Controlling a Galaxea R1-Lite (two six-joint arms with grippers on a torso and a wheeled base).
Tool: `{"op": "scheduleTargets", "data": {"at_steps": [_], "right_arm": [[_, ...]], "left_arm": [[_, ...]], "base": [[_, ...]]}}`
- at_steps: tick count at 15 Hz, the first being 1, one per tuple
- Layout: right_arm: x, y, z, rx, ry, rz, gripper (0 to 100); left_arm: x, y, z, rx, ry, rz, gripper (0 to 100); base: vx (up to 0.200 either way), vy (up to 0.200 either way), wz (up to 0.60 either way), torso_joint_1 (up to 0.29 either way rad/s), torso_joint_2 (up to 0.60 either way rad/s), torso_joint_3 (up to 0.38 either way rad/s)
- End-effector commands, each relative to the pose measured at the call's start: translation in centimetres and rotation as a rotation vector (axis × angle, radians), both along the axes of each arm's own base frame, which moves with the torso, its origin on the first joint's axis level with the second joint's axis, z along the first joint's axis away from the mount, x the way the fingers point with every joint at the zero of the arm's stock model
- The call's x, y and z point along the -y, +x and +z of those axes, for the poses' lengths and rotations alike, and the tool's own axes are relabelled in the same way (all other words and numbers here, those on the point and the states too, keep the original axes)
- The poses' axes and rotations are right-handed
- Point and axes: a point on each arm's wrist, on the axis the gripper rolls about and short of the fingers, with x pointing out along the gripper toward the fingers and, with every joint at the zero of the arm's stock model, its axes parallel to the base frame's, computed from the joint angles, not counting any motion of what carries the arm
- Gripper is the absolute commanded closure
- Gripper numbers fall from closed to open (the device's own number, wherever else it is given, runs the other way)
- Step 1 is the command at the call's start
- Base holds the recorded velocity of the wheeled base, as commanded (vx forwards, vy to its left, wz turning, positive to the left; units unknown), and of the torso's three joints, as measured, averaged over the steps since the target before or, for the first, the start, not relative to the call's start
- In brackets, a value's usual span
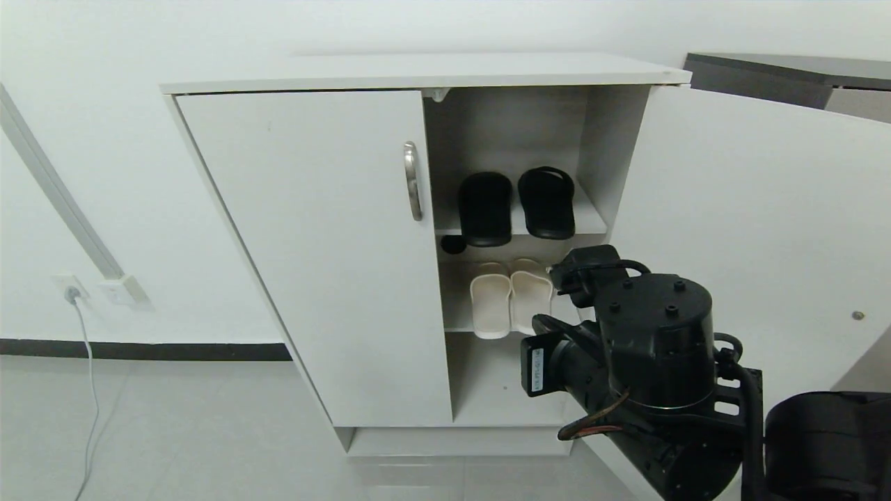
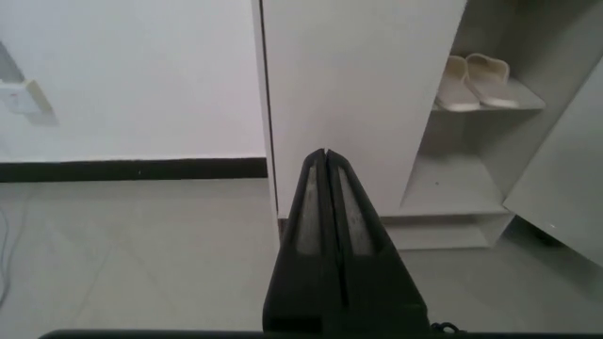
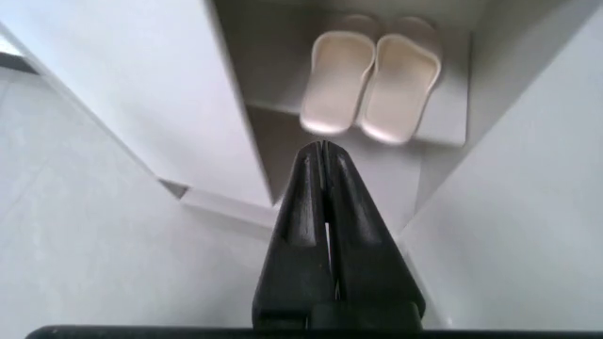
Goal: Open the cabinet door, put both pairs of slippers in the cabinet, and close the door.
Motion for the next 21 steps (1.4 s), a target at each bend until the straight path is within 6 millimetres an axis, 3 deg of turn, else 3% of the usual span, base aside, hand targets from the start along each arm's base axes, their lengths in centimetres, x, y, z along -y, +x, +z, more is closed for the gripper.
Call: {"op": "scheduleTargets", "data": {"at_steps": [1, 5, 8, 21], "right_arm": [[0.0, 0.1, -0.8, -0.014, -0.021, -0.003, 100], [0.3, 0.4, -1.0, -0.020, -0.027, -0.012, 100], [0.4, 0.7, -2.1, -0.040, -0.061, -0.022, 100], [0.7, 1.5, -2.8, -0.068, -0.070, 0.000, 100]], "left_arm": [[0.0, 0.0, 0.0, -0.001, 0.000, 0.002, 100], [0.0, 0.0, 0.0, -0.001, -0.002, 0.002, 100], [0.0, 0.0, 0.0, -0.001, -0.002, 0.002, 100], [0.0, 0.0, 0.0, -0.001, -0.002, 0.002, 100]], "base": [[-0.200, 0.000, 0.00, -0.002, 0.00, 0.007], [-0.200, 0.000, 0.00, 0.006, 0.00, 0.006], [0.000, 0.000, 0.00, 0.000, 0.00, 0.000], [0.000, 0.000, 0.00, 0.000, 0.00, 0.000]]}}
